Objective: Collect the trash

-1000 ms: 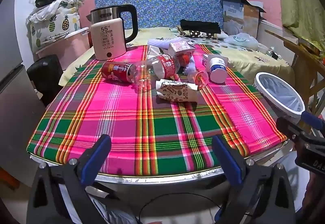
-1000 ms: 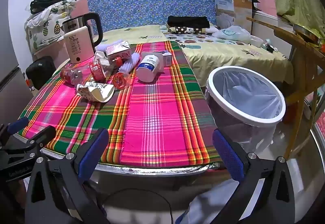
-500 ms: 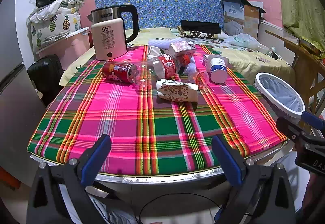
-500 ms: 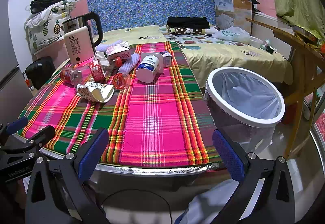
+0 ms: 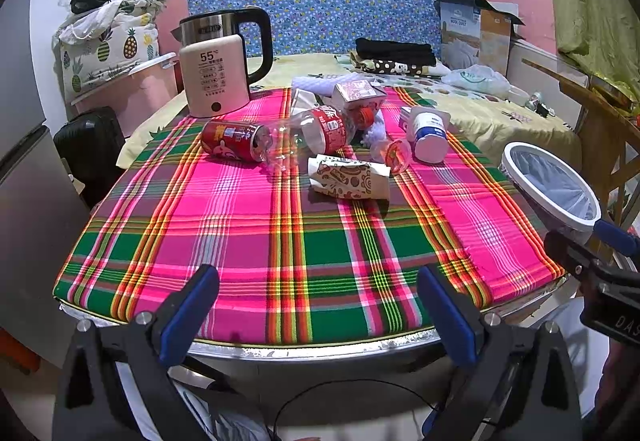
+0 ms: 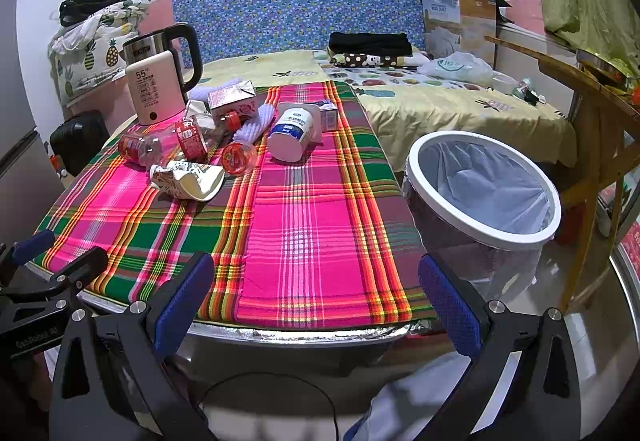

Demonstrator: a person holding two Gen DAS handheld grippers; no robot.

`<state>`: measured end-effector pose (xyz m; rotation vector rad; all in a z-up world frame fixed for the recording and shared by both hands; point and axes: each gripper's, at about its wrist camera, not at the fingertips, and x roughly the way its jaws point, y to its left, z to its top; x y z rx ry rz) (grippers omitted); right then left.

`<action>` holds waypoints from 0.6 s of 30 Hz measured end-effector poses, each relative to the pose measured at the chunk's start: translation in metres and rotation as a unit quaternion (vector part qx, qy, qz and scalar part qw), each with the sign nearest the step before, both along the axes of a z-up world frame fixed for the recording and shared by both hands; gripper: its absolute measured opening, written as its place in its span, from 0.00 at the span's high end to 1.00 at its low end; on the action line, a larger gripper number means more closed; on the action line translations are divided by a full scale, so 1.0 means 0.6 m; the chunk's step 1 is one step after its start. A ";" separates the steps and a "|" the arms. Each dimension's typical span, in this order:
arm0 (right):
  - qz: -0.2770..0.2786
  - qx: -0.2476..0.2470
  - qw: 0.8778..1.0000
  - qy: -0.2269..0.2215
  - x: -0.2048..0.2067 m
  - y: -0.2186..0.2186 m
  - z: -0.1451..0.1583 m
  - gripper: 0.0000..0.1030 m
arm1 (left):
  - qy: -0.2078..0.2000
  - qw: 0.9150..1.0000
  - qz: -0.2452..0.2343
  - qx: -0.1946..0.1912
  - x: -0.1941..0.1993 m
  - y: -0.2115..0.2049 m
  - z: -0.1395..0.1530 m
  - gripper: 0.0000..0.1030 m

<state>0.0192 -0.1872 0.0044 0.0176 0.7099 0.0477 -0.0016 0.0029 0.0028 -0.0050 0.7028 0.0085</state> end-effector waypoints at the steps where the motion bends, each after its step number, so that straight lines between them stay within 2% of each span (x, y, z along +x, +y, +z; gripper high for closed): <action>1: 0.000 0.000 1.000 0.000 0.000 0.000 0.000 0.00 | -0.001 1.000 0.000 0.000 0.000 -0.001 -0.001 0.02; 18: 0.000 -0.001 1.000 0.000 0.001 -0.002 0.001 0.00 | 0.001 1.000 0.003 0.003 -0.001 0.001 -0.006 0.02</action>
